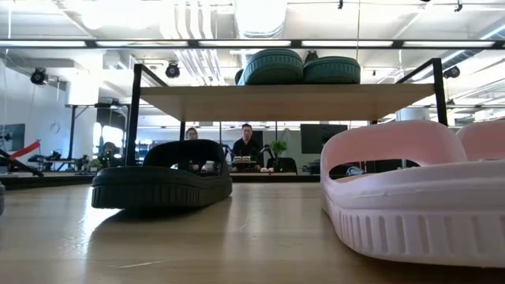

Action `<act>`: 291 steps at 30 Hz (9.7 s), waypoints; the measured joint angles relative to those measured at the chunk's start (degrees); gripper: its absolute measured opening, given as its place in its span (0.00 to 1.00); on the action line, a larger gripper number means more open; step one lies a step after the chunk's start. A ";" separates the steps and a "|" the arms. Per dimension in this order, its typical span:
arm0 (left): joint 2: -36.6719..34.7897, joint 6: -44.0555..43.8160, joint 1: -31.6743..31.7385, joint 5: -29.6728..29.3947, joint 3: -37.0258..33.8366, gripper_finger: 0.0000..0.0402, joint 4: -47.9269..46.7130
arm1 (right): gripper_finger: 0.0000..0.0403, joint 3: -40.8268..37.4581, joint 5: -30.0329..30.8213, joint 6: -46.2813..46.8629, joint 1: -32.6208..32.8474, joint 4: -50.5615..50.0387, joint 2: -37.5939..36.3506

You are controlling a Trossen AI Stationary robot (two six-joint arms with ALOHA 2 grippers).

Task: Pick and place slides into the shelf
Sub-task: Move the black slipper to the middle of the table, then adjust the pink slippers under the table

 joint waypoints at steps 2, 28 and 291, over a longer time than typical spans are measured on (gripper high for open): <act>0.44 -0.02 -0.07 0.20 0.27 0.40 2.40 | 0.52 0.00 -0.03 0.00 0.02 0.00 0.00; 0.75 -7.49 -0.33 -6.54 -9.12 0.40 -6.05 | 0.52 -0.02 -0.04 0.48 0.13 0.09 0.00; -20.67 26.91 13.60 1.69 -21.61 0.59 41.73 | 0.30 -27.69 -37.98 25.75 0.87 23.37 0.39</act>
